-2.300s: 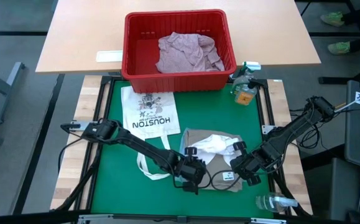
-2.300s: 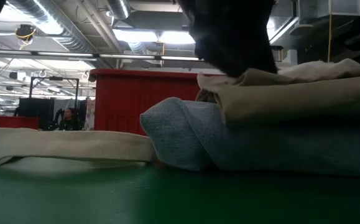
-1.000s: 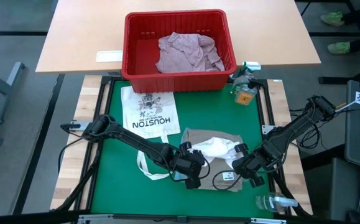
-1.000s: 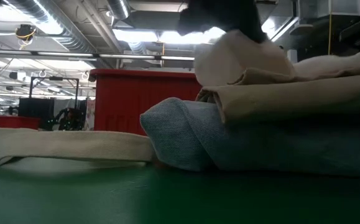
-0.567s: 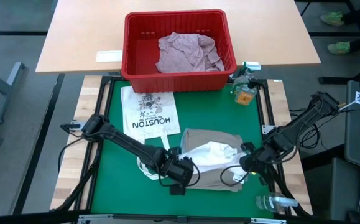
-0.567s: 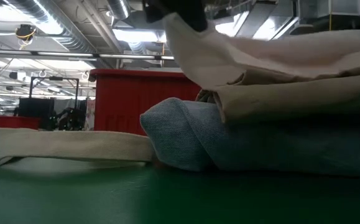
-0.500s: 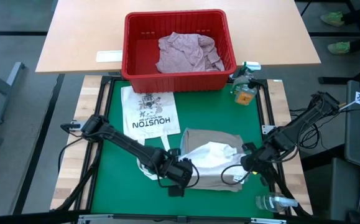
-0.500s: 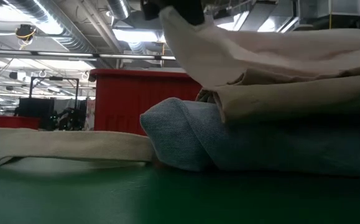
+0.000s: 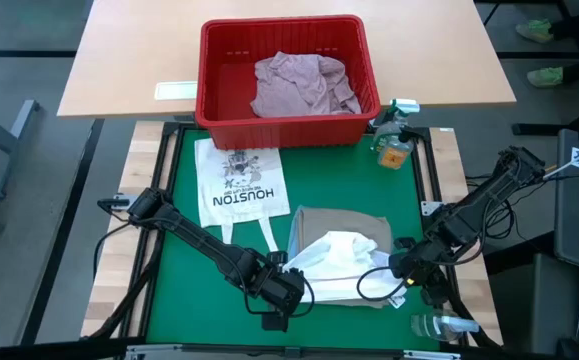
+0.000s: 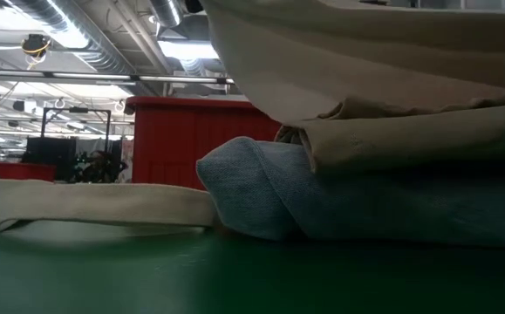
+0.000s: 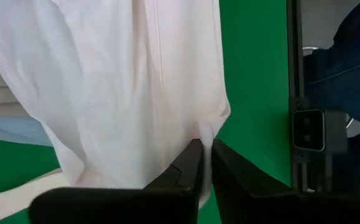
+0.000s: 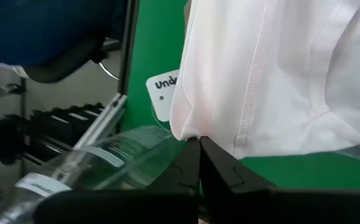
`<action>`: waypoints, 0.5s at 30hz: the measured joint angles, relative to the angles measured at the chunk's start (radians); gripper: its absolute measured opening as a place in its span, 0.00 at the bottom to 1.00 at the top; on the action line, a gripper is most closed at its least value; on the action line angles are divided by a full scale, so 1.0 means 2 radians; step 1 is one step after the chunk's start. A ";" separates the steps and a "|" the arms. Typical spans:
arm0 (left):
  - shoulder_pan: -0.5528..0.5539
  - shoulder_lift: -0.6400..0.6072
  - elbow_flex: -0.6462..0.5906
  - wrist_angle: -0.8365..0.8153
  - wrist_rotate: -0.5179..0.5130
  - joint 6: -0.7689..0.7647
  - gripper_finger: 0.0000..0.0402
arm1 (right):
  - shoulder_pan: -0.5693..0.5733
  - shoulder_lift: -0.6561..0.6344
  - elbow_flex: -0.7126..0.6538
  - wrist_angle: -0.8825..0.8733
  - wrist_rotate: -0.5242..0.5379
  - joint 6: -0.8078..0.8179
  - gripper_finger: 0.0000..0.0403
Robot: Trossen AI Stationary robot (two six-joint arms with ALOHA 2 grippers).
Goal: Fold laundry
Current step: Fold the white underwear
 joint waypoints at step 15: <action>-0.004 0.000 0.000 0.012 0.002 -0.058 0.28 | 0.000 0.000 0.000 0.002 -0.018 0.013 0.07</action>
